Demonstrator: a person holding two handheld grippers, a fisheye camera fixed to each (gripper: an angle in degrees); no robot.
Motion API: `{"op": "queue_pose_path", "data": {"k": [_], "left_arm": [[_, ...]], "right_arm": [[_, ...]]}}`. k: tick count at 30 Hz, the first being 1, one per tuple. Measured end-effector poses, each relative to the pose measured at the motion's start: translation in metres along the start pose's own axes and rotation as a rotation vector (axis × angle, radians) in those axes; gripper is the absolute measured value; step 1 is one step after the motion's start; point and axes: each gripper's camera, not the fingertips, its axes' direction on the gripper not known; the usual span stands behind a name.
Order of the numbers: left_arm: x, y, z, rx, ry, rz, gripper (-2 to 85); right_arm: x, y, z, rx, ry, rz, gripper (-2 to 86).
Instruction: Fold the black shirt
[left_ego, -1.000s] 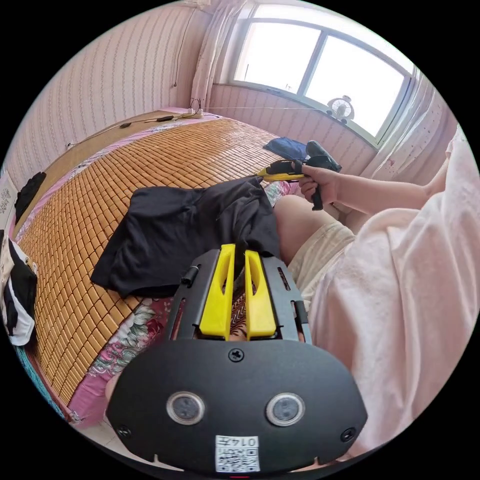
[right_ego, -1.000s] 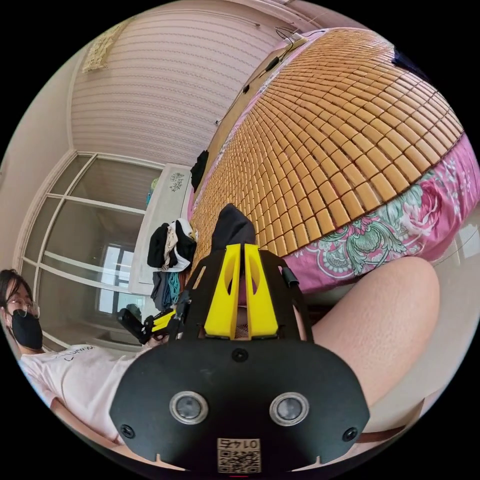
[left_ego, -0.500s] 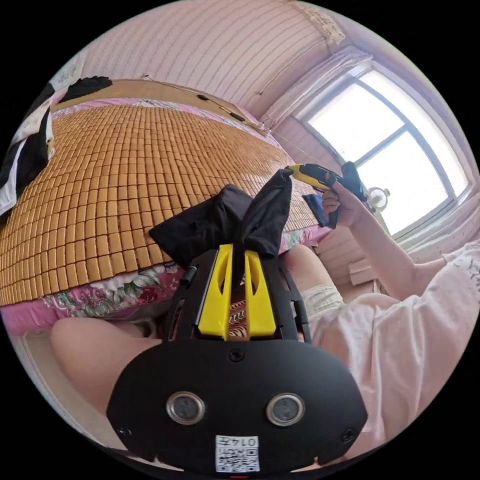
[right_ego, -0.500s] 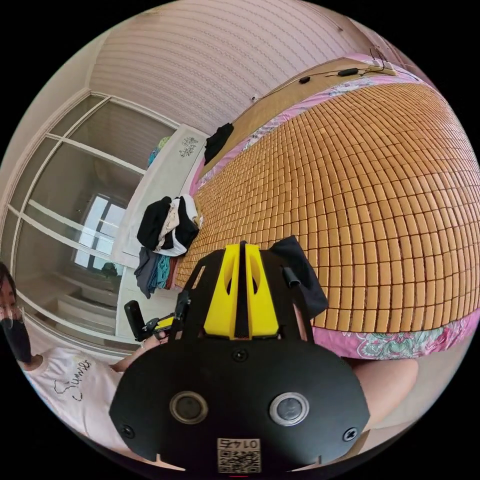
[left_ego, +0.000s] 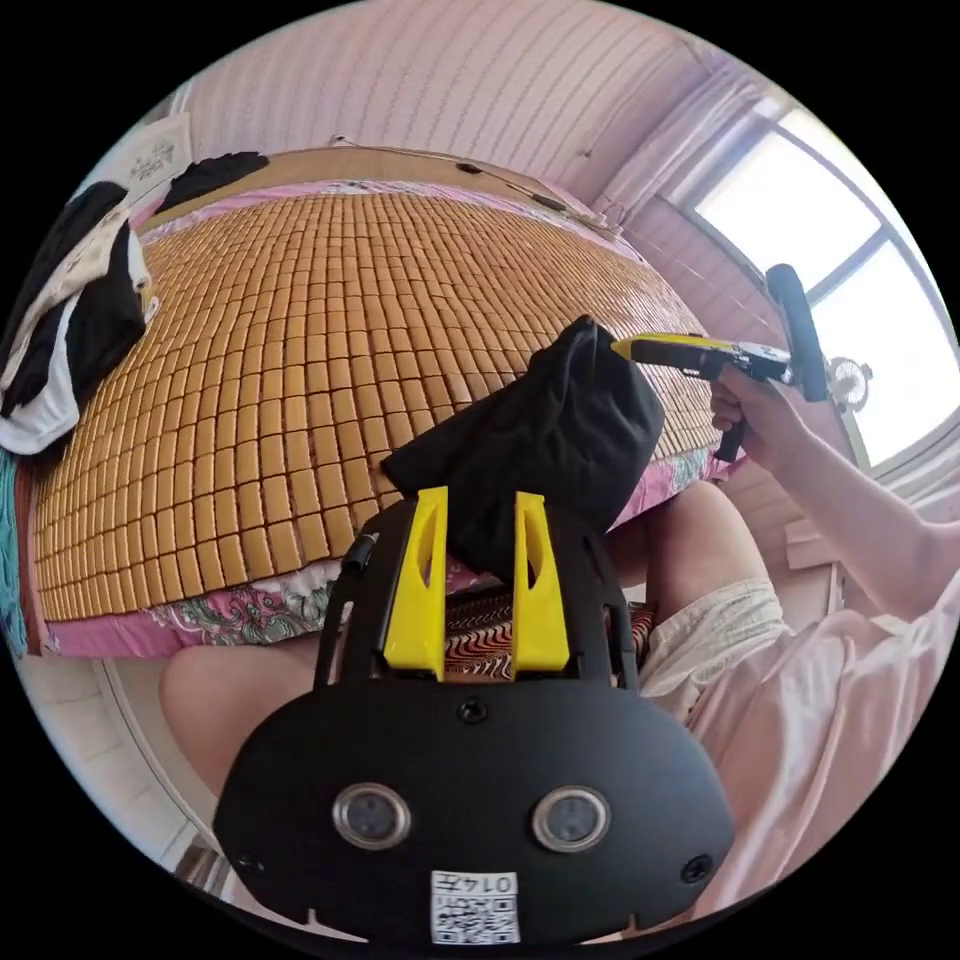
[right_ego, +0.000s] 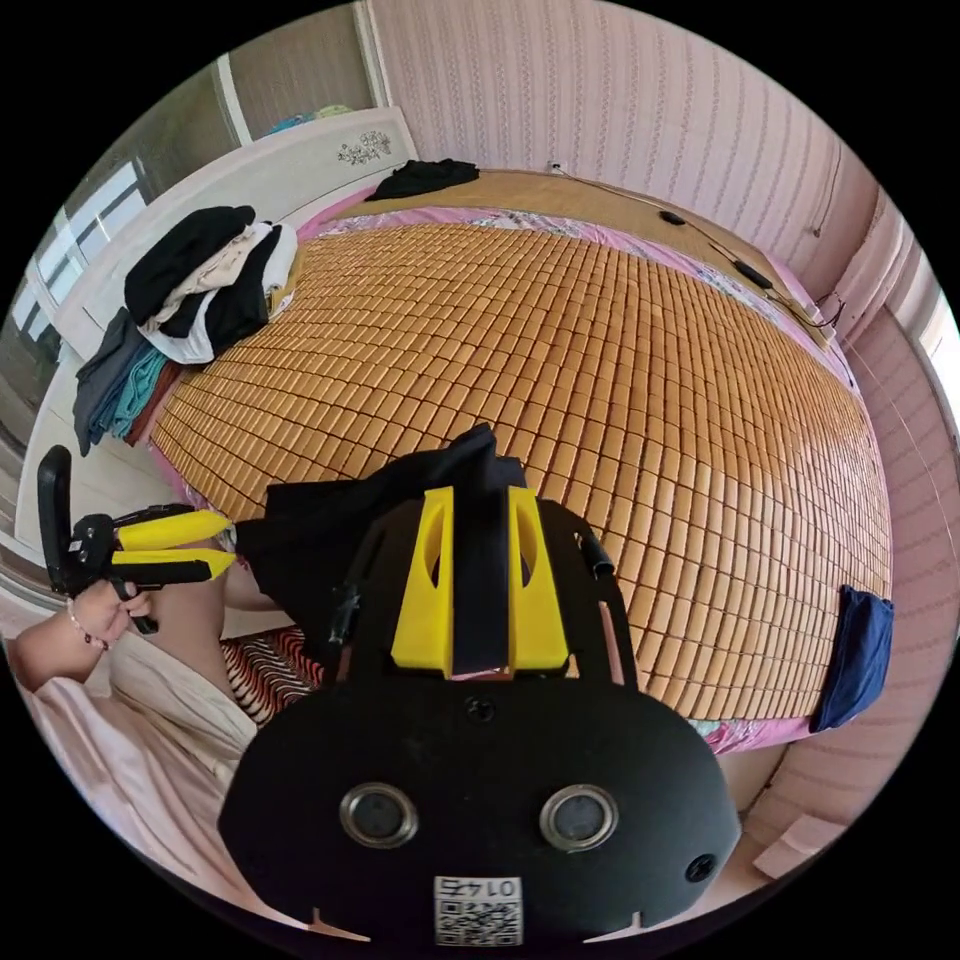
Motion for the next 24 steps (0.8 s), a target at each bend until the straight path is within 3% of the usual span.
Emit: {"op": "queue_pose_path", "data": {"k": [2,5,10,13,16,18,20,24], "left_arm": [[0.016,-0.013,0.018,-0.055,-0.111,0.079,9.8],[0.014,-0.03,0.035,-0.095,-0.196,0.093,8.5],[-0.005,-0.053,0.043,-0.131,-0.395,0.023,4.6],[-0.027,-0.055,0.032,-0.106,-0.311,-0.093,3.8],[-0.017,-0.048,0.007,0.027,-0.077,-0.017,0.8],[-0.002,-0.043,0.006,0.026,0.047,0.07,-0.2],[0.014,-0.042,0.024,-0.028,-0.004,0.117,-0.3],[0.006,-0.052,0.061,-0.127,-0.116,0.045,0.8]], "right_arm": [[-0.001,-0.011,0.014,-0.089,0.059,0.003,8.3],[0.009,-0.023,0.024,-0.139,-0.01,0.036,7.6],[0.024,-0.041,0.014,-0.095,-0.076,0.126,6.4],[0.029,-0.048,-0.014,0.032,-0.065,0.185,3.1],[0.015,-0.057,-0.03,0.079,-0.125,0.069,0.9],[0.001,-0.068,-0.019,-0.006,-0.203,-0.036,0.4],[-0.014,-0.081,0.001,-0.082,-0.146,-0.108,0.0],[-0.007,-0.101,0.036,-0.208,-0.111,-0.04,0.0]]}}
